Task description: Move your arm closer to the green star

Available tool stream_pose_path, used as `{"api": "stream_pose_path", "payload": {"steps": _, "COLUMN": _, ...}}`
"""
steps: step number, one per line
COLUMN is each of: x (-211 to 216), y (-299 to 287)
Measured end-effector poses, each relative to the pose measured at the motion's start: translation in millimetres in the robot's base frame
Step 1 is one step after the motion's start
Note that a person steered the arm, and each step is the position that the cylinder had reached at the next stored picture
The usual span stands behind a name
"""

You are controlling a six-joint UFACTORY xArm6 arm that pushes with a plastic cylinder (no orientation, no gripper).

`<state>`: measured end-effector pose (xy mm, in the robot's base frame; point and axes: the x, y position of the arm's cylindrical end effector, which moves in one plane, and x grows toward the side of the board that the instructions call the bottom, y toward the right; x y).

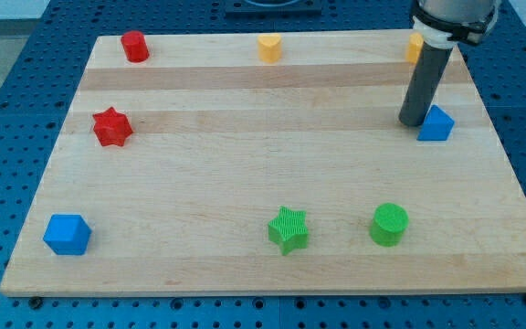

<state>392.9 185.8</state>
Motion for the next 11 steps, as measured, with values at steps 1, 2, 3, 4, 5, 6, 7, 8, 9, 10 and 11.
{"api": "stream_pose_path", "payload": {"steps": 1, "x": 0, "y": -16}}
{"api": "stream_pose_path", "payload": {"steps": 2, "x": 8, "y": -53}}
{"api": "stream_pose_path", "payload": {"steps": 3, "x": 29, "y": -96}}
{"api": "stream_pose_path", "payload": {"steps": 4, "x": 59, "y": -142}}
{"api": "stream_pose_path", "payload": {"steps": 5, "x": 76, "y": -184}}
{"api": "stream_pose_path", "payload": {"steps": 6, "x": 79, "y": -205}}
{"api": "stream_pose_path", "payload": {"steps": 7, "x": 93, "y": -228}}
{"api": "stream_pose_path", "payload": {"steps": 8, "x": 112, "y": -246}}
{"api": "stream_pose_path", "payload": {"steps": 9, "x": 140, "y": -248}}
{"api": "stream_pose_path", "payload": {"steps": 10, "x": 182, "y": -251}}
{"api": "stream_pose_path", "payload": {"steps": 11, "x": 219, "y": -243}}
